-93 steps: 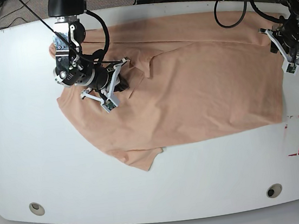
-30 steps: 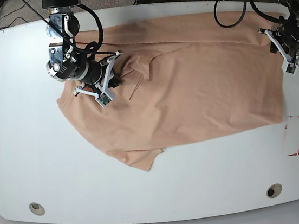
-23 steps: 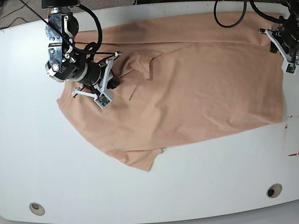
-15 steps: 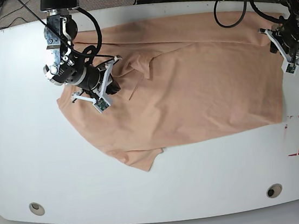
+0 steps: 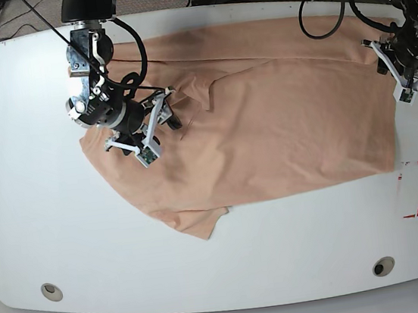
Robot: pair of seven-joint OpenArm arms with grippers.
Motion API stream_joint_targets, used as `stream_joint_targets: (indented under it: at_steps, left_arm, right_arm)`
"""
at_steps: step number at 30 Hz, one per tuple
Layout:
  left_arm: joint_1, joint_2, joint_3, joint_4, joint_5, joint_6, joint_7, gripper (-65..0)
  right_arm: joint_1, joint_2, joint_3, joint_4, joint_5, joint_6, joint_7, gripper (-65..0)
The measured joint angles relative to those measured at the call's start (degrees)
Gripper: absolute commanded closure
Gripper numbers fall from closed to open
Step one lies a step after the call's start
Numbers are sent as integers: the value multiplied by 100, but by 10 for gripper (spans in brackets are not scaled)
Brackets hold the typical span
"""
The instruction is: Layout the t-shirt on the table in an organized manner, then fold the t-shirt properly
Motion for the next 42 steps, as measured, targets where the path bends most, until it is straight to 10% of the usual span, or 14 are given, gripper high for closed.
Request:
stream_joint_targets:
  at_steps: [42]
  left_arm:
    - [2, 0, 0, -2, 0, 0, 2, -160]
  right_arm:
    - [284, -2, -503, -1043, 122, 0, 551, -335]
